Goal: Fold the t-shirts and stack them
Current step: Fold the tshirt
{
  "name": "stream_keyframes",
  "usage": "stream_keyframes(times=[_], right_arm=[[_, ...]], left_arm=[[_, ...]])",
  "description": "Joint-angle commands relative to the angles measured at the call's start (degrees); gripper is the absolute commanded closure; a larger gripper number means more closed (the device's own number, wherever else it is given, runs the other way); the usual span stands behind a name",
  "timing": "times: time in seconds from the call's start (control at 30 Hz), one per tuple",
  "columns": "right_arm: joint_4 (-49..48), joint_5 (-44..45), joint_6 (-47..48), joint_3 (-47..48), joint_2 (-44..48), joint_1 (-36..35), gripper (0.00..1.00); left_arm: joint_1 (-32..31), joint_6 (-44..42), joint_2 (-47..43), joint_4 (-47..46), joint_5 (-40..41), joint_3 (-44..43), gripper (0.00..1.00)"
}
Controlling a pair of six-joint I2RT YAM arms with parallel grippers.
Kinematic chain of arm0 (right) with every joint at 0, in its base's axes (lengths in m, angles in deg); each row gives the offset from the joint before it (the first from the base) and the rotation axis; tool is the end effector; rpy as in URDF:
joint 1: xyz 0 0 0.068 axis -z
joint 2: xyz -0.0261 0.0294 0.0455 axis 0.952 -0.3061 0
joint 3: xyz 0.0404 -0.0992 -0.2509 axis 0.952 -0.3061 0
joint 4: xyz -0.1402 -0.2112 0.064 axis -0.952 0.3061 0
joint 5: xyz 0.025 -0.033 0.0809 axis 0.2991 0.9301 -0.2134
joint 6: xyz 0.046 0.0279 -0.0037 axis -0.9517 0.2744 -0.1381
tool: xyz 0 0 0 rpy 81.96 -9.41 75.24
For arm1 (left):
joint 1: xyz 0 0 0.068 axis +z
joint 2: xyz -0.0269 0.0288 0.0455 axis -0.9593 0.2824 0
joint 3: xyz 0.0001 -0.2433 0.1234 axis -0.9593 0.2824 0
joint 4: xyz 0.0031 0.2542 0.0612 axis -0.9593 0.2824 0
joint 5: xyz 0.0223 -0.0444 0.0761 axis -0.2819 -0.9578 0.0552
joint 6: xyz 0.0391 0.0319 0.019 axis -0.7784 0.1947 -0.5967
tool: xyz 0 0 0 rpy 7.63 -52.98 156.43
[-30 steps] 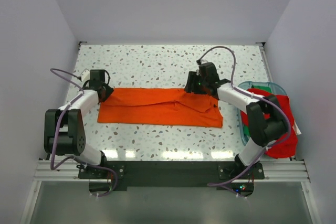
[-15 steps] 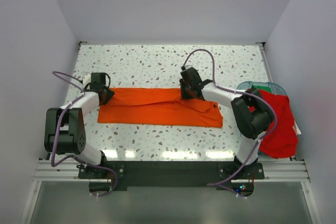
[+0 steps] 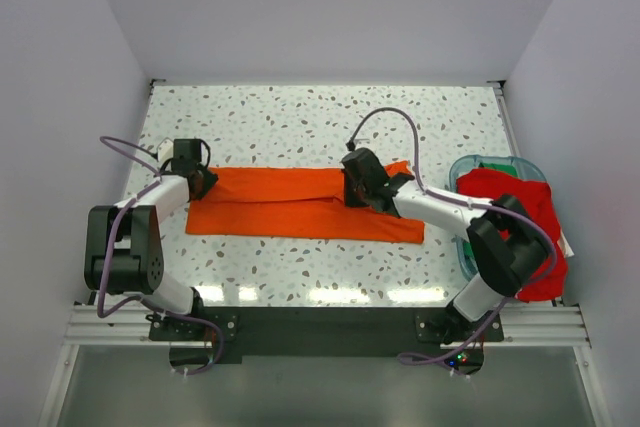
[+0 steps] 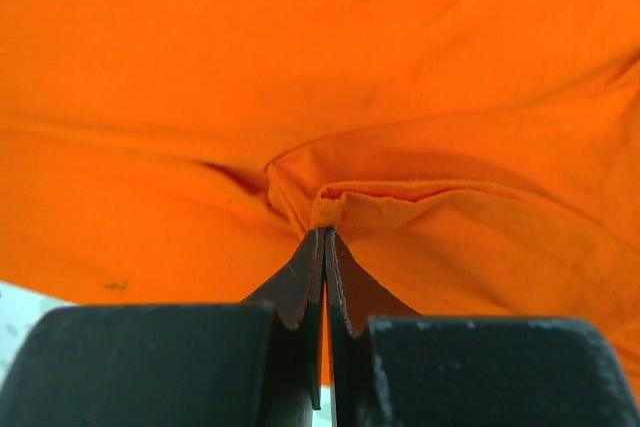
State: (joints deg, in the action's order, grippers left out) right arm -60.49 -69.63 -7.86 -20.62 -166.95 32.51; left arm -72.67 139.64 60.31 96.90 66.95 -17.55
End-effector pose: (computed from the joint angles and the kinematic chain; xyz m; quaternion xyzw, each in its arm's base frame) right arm 0.2723 0.2160 0.1983 -0.0433 0.9323 0.1143 0.3405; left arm 0.2982 0.0133 0.1696 -0.4491 0.8279 -0.0331 0.3343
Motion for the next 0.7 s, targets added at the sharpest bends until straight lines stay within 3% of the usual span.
stream_keyframes(times=[0.0,0.1,0.2,0.23,0.37,0.47,0.67], right_arm=[[-5.0,2.08,-4.65,-4.26,5.67,-1.29,0.99],[-8.08,1.55,-6.05,-7.95,8.31,-2.52,0.99],[-11.68,-0.03,-6.67,-10.86,8.93,-3.75,0.93],[-12.3,-0.64,-6.59,-11.3,8.67,-3.93,0.82],[-11.79,-1.27,-4.66,-10.86,9.8,-4.37,0.64],[-7.4,4.08,-1.94,-9.29,13.93,-3.68,0.51],[1.66,4.37,0.71,-5.5,15.0,6.24,0.5]], left_arm=[[-0.14,-0.62,-0.55,-2.18,0.06,0.45,0.65],[-0.14,-0.62,-0.55,-2.35,-0.11,0.45,0.65],[-0.05,-0.53,-0.38,-2.7,-0.29,0.45,0.65],[-0.14,-0.62,-0.29,-2.7,-0.29,0.54,0.65],[-0.05,-0.53,-0.38,-2.79,-0.73,0.36,0.65],[-0.14,-0.88,-0.9,-2.97,-0.99,0.45,0.65],[-0.4,-5.26,-4.06,-7.44,-4.67,0.98,0.6]])
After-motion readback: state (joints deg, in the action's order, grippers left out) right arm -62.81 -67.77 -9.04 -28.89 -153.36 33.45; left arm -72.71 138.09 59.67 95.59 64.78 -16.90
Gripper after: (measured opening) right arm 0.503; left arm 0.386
